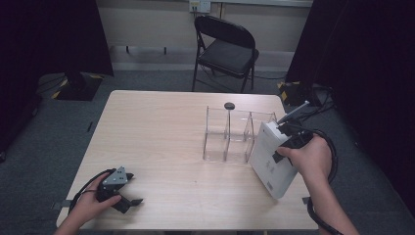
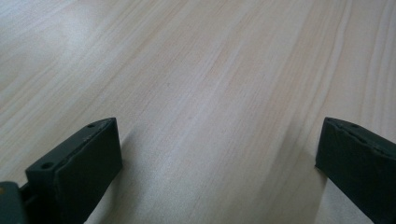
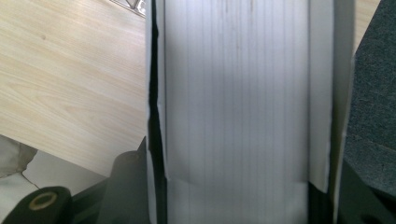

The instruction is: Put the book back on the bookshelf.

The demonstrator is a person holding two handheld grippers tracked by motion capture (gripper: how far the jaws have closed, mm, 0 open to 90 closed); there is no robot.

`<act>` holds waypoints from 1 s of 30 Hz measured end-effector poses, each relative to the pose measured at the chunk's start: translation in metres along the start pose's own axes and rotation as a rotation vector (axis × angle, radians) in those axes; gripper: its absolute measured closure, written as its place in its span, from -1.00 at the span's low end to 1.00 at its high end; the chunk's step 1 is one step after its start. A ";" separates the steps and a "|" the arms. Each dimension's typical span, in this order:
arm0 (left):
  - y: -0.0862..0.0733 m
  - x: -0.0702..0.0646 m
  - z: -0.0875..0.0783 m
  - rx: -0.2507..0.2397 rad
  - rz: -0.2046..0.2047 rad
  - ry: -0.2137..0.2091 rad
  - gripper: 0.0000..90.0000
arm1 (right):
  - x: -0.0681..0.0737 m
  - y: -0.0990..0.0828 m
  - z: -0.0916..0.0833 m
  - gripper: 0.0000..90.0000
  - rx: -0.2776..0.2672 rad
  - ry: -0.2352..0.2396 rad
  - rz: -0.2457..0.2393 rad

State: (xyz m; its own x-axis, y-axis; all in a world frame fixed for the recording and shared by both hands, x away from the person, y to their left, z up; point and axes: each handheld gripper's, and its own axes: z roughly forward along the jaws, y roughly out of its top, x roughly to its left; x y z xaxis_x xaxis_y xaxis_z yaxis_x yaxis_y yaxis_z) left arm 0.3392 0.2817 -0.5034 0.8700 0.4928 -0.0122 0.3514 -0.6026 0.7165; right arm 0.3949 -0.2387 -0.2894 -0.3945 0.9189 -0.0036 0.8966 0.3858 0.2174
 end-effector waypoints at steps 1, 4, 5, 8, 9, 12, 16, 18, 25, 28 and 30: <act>0.000 0.000 0.000 0.000 0.000 0.000 -1.00 | 0.000 0.001 0.000 0.16 -0.001 0.002 0.005; 0.000 0.000 0.000 0.000 0.000 0.000 -1.00 | 0.001 0.004 0.002 0.16 0.007 -0.003 0.011; 0.000 0.000 0.000 0.000 0.000 0.000 -1.00 | 0.001 0.005 0.003 0.16 0.011 -0.009 0.015; 0.000 0.000 0.000 0.000 0.000 0.000 -1.00 | 0.001 0.006 0.004 0.16 0.017 -0.021 0.015; 0.000 0.000 0.000 0.000 0.000 0.000 -1.00 | 0.000 0.007 0.004 0.16 0.017 -0.025 0.017; 0.000 0.000 0.000 0.000 0.000 0.000 -1.00 | 0.000 0.007 0.005 0.16 0.009 -0.024 0.022; 0.000 0.000 0.000 0.000 0.000 0.000 -1.00 | 0.001 0.010 0.006 0.16 0.013 -0.033 0.027; 0.000 0.000 0.000 0.000 0.000 0.000 -1.00 | 0.001 0.012 0.006 0.16 0.016 -0.034 0.028; 0.000 0.000 0.000 0.000 0.000 0.000 -1.00 | -0.002 0.015 0.004 0.16 0.009 -0.036 0.046; 0.000 0.000 0.000 0.000 -0.001 0.000 -1.00 | -0.005 0.016 0.004 0.16 0.007 -0.037 0.064; 0.000 0.000 0.000 0.000 0.000 0.000 -1.00 | -0.007 0.016 0.003 0.16 0.002 -0.044 0.071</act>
State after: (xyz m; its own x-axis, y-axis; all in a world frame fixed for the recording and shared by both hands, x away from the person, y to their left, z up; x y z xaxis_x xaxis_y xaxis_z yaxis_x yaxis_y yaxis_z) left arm 0.3392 0.2817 -0.5034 0.8700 0.4929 -0.0124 0.3515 -0.6025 0.7166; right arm 0.4130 -0.2382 -0.2891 -0.3210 0.9466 -0.0308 0.9224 0.3198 0.2166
